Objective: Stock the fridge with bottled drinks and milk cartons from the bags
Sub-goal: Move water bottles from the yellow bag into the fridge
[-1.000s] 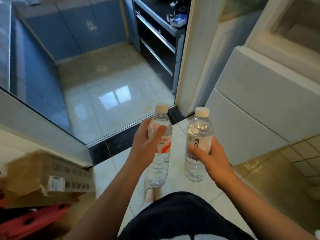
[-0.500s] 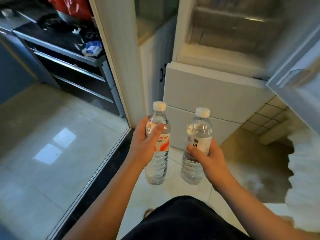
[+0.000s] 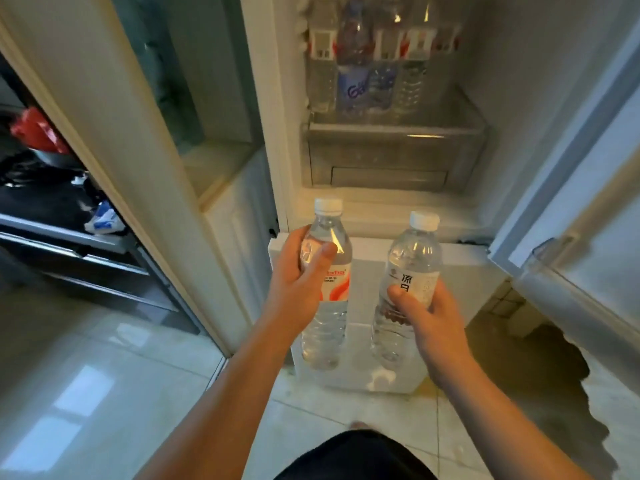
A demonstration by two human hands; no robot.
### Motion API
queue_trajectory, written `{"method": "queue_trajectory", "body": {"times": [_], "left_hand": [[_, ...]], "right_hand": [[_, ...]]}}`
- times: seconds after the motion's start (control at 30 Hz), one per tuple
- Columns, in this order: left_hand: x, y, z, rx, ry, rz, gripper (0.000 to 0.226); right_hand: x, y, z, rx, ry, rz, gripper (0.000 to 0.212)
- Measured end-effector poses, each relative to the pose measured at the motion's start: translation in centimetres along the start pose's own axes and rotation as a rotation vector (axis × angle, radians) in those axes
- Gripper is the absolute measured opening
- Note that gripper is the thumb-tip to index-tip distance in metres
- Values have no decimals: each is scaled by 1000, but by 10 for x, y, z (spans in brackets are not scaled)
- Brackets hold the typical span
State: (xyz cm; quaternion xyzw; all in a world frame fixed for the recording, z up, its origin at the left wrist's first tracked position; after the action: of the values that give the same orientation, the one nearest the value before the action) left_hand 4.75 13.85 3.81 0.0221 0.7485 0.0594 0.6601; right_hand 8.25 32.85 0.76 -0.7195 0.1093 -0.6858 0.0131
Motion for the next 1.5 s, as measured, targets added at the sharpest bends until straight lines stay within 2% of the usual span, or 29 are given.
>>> {"method": "queue_trajectory", "body": {"times": [0.1,0.2,0.3,0.43,0.53,0.73,0.9,1.07,1.23,1.4,1.5], "left_hand": [[-14,20,-52,-23,90,-37,57],[-30,40,-99,-57,170,-43,49],[-45,57,-140,-80,251,-45,55],[-63,69,-188,-117,341,-54,28],[-79,75,-223,-154,412,-32,21],[-108,82,-285,-177,470,59,44],[-119,80,-325,-240,573,58,60],[-109,74,-356,-294,575,29,60],[-92,64,-370,-320,532,-21,63],[-72,55,-368,-249,511,-209,79],[-48,54,-356,-298,484,-317,82]], "right_hand": [[15,-6,-58,-36,-37,-12,21],[32,-11,-111,-61,-82,-23,31],[50,-16,-156,-102,-133,-60,31],[73,-24,-207,-169,-185,-131,27],[90,-31,-243,-246,-239,-151,29],[122,-50,-309,-393,-340,-142,29],[137,-66,-356,-388,-368,-99,35],[133,-74,-394,-346,-329,-56,48],[122,-74,-407,-260,-337,-9,42],[99,-78,-410,-263,-307,1,42],[92,-78,-413,-256,-301,53,56]]}}
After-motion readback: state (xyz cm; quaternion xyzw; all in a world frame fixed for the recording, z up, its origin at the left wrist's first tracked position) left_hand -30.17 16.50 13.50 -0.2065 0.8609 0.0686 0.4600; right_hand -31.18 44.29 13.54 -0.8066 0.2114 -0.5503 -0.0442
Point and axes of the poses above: each hand's wrist, its own z-axis away from the middle knuckle, its own y-axis out of the palm, x = y × z, the point moved 3 cm from there along -z, towards the middle knuckle, and after that the axes turned 8 degrees about z, right-handed, at the moved point
